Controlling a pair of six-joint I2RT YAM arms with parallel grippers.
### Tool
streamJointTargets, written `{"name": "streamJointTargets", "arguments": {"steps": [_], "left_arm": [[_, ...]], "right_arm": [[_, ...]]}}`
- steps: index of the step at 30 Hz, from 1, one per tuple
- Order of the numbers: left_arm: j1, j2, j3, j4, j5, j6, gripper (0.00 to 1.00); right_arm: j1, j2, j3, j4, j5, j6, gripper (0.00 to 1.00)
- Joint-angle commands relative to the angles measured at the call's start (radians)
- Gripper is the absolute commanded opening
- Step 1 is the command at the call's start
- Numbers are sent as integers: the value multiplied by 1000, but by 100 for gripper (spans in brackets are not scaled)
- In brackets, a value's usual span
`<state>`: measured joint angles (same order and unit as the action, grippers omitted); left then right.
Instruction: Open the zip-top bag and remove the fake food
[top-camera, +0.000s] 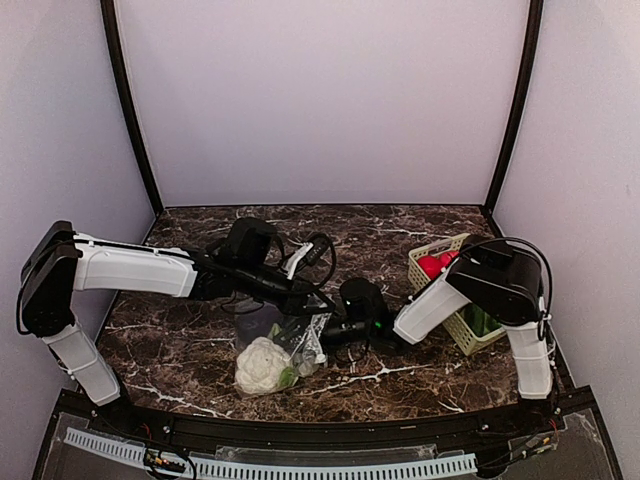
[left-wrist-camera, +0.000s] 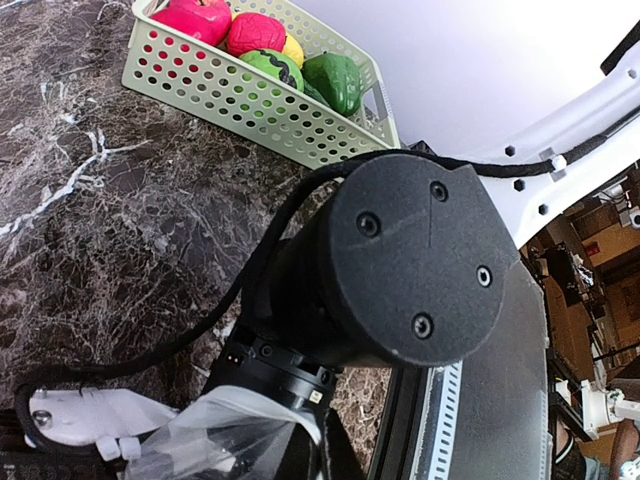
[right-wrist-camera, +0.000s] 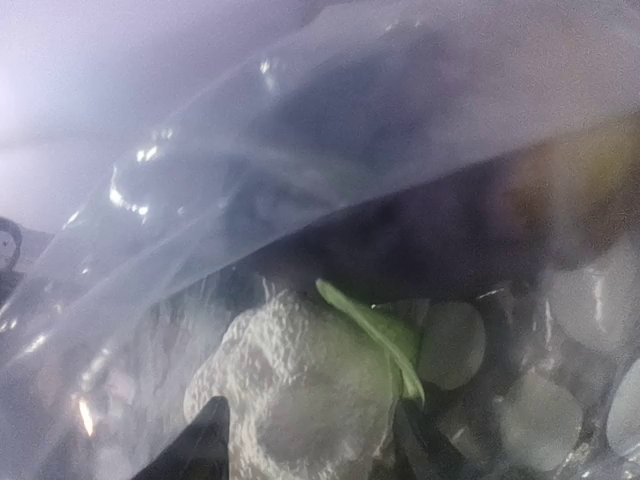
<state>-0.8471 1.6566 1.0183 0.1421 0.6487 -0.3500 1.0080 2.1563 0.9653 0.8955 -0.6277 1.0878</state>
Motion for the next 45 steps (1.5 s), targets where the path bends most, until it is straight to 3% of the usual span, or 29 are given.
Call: {"name": "streamJointTargets", "arguments": {"steps": [1,7,10,13,17,26,30,45], "left_arm": [[-4,-39,-17,-1,21,21,1],[-4,-43,-24,-1,17,24,1],[-4,-48,-19,-15,8,33,1],[-3,-50,-20,-20,2,39,1],[-4,-48,-22,-22,-5,40,1],[-3,-36,-14,-17,-17,39,1],[-4,-33,-21,-14,-23,45,1],[-4,-56,-65,-30,-37,64,1]], "right_arm": [[19,16,29,-45,106,-64,50],[23,38,31,12,83,-40,27],[25,21,14,43,34,-49,24],[27,2,5,71,-44,-36,44],[30,-15,-8,71,-118,-20,61],[60,29,38,-98,-215,-73,64],[62,18,35,-140,-215,-120,55],[53,-20,-14,37,-252,-66,15]]}}
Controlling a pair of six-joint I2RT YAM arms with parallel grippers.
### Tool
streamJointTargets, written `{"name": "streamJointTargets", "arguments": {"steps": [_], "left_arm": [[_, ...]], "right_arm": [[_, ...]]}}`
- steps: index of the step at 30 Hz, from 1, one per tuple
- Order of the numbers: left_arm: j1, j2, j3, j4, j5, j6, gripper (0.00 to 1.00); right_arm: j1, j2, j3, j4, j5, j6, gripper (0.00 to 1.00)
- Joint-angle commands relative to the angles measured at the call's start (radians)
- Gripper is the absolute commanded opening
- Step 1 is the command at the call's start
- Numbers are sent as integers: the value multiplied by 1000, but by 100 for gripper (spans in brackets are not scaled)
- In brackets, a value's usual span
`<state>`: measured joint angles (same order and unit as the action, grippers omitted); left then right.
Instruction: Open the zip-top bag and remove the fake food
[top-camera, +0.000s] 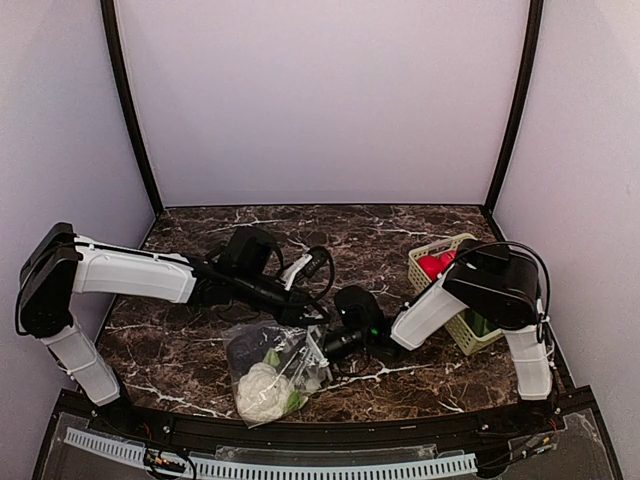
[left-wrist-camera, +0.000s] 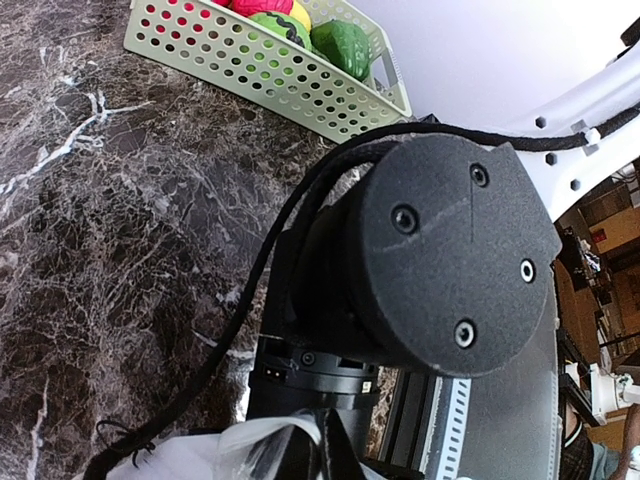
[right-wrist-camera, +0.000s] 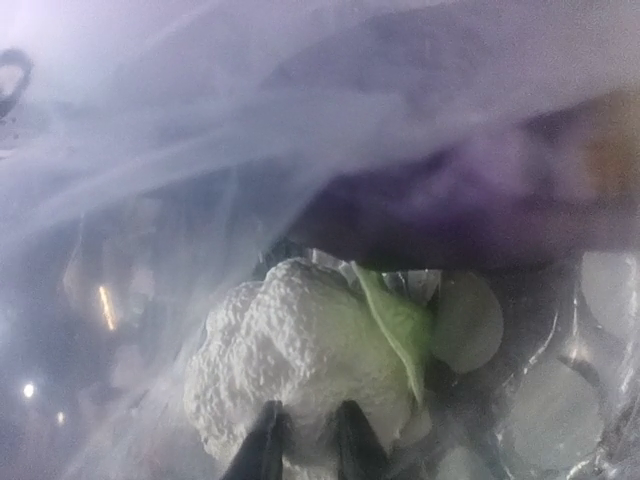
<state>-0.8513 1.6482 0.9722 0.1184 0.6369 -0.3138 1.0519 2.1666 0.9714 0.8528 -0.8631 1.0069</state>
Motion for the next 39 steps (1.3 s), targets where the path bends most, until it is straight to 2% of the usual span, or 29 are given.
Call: {"name": "streamJointTargets", "arguments": {"steps": [1,4,13,18,25,33,36,39], "left_arm": [[0,-51,-17,-10,-29,31,1],[1,-59,-11,-21,-37,38,1],[0,-56,-4,-57,-60,57,1],[0,-39,-3,-70,-70,60,1],[1,-40,5,-91,-116,73,1],[0,-31,5,-85,-131,75,1],[0,-16,6,-80,-120,71,1],[0,-8,5,-71,-107,64,1]], "right_arm": [[4,-37,-28,101,-14,28,14],[-17,-65,-63,147,-3,57,13],[-93,-238,-185,115,73,-2,13],[-100,-315,-153,-101,169,-121,12],[-128,-423,-196,-328,289,-212,13],[-188,-500,-235,-425,372,-308,14],[-182,-445,-188,-433,322,-334,18],[-163,-387,-140,-443,282,-355,30]]}}
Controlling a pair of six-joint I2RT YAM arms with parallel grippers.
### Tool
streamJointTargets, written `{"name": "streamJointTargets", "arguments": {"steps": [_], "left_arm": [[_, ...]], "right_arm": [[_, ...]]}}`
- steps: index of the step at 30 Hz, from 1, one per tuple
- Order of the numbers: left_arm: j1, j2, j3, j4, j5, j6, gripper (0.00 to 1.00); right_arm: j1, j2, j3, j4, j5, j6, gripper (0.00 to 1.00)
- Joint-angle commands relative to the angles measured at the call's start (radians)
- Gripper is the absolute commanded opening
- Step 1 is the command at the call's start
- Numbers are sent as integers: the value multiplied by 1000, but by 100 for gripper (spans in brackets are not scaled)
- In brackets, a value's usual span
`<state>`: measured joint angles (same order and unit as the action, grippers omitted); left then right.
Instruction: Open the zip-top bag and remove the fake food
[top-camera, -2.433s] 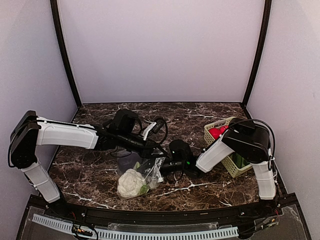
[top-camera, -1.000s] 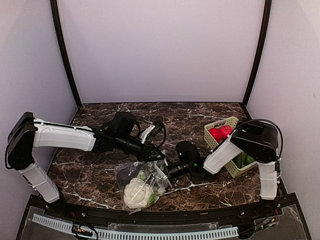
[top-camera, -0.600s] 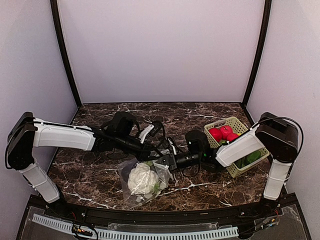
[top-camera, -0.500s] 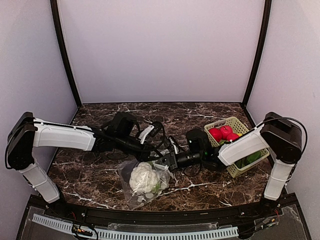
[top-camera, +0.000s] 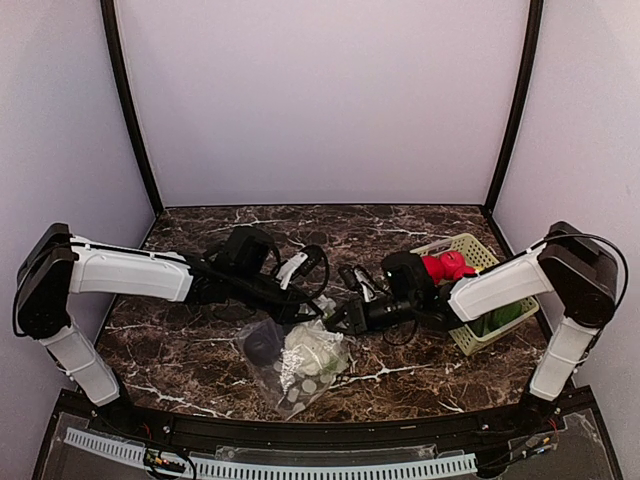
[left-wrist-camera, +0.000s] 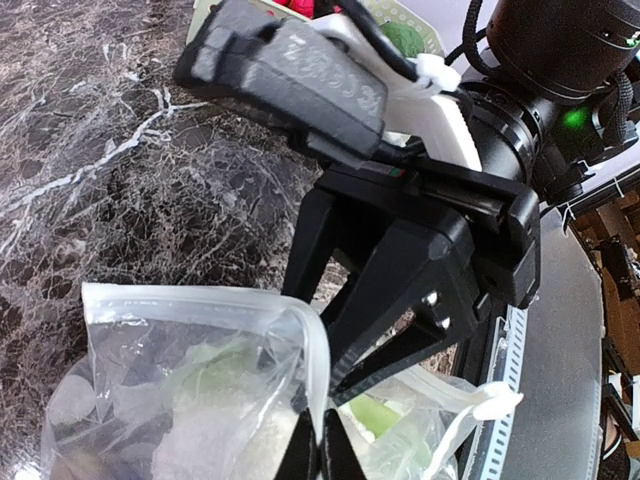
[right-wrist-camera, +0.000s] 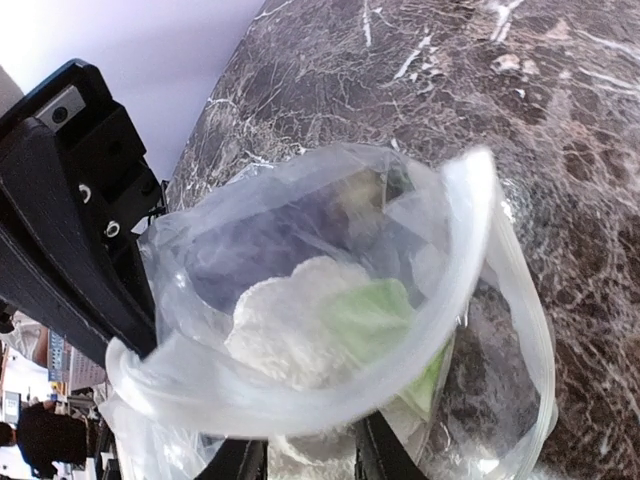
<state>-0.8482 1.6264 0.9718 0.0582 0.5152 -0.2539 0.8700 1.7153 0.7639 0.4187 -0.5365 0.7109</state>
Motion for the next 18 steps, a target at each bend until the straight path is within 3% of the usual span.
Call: {"name": "streamJointTargets", "arguments": {"steps": [1,6,11,18], "left_arm": [[-3,16,0,-4,16,2,1],[-2,20,-41,48,12,-29,1],[-2,-24,-157,208,5,-108,1],[-3,-109,-287,277,8,-180,1]], "right_arm": [[24,79,80,-19,-50,-67,36],[35,122,97,-35,-63,-72,54],[44,120,77,-31,-59,-68,59],[46,137,63,-15,-58,-58,59]]}}
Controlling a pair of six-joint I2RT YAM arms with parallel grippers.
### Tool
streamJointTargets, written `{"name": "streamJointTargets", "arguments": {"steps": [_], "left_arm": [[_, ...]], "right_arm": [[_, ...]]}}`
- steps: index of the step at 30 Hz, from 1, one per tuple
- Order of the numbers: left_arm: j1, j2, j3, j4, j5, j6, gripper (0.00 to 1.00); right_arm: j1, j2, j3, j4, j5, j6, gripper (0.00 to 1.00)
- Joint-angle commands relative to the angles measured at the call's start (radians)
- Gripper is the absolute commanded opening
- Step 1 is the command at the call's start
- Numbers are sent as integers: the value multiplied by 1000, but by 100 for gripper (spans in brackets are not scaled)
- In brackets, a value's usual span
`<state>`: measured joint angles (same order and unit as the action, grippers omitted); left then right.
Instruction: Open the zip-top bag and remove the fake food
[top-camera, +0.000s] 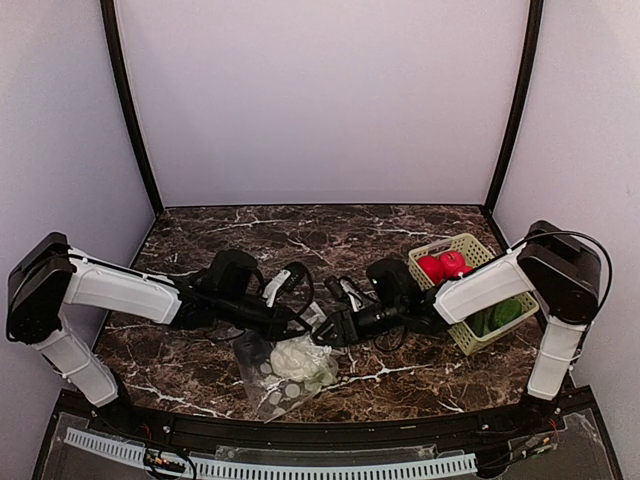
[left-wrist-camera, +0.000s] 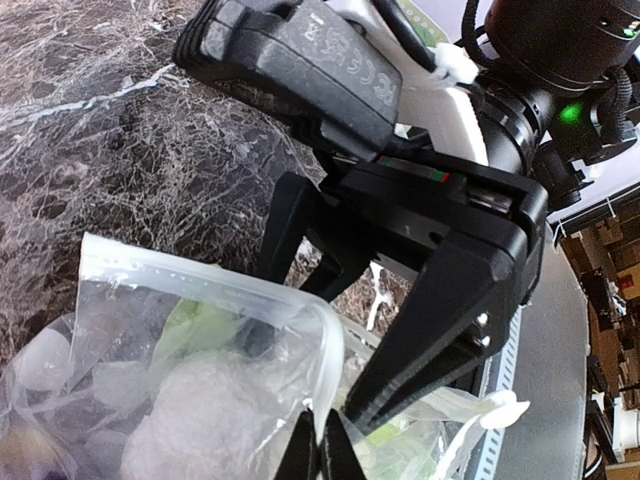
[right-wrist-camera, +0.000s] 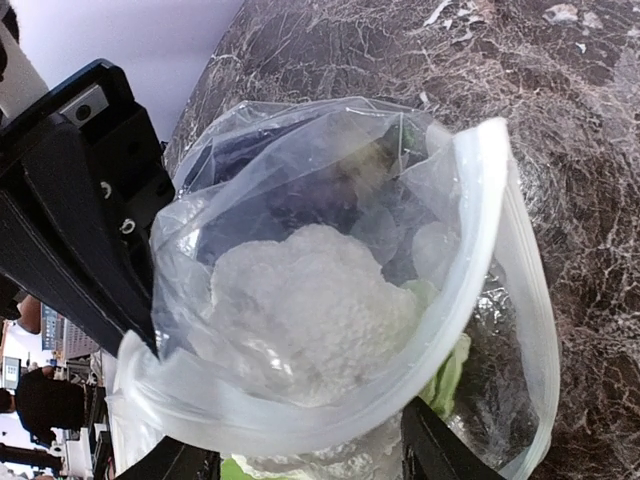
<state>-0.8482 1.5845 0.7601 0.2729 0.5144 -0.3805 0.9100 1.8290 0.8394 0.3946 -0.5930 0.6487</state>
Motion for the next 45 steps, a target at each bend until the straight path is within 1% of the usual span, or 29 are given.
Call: {"name": "streamJointTargets", "arguments": {"steps": [1,4,9,12,15,18,21,25,28,32,35,37,40,45], "left_arm": [[-2,-68,-88,67,1,-60,1],[-2,-42,-133,116,-5,-84,1],[-3,43,-160,212,-1,-134,1],[-2,67,-171,275,1,-156,1],[-3,81,-178,287,-2,-160,1],[-3,81,-185,290,-7,-161,1],[-3,81,-186,295,-10,-162,1],[-3,92,-188,309,-3,-169,1],[-3,90,-187,309,1,-168,1],[-2,82,-180,291,2,-157,1],[-3,67,-165,256,-3,-134,1],[-3,46,-146,210,-17,-113,1],[-3,-2,-103,98,-66,-73,1],[-3,-50,-66,-3,-114,-13,1]], "right_arm": [[5,25,-15,19,-8,8,58],[10,33,-13,37,-30,21,57],[27,37,13,33,-76,29,56],[42,54,31,39,-105,43,56],[52,88,45,48,-129,61,58],[53,120,45,76,-140,89,66],[55,148,54,91,-133,106,66],[55,177,53,136,-112,134,53],[54,182,36,204,-127,173,39],[52,151,13,238,-132,193,29],[49,106,7,230,-129,190,23],[47,67,5,203,-116,174,21],[47,-4,7,120,-74,127,19],[46,-125,4,-51,20,36,17]]}}
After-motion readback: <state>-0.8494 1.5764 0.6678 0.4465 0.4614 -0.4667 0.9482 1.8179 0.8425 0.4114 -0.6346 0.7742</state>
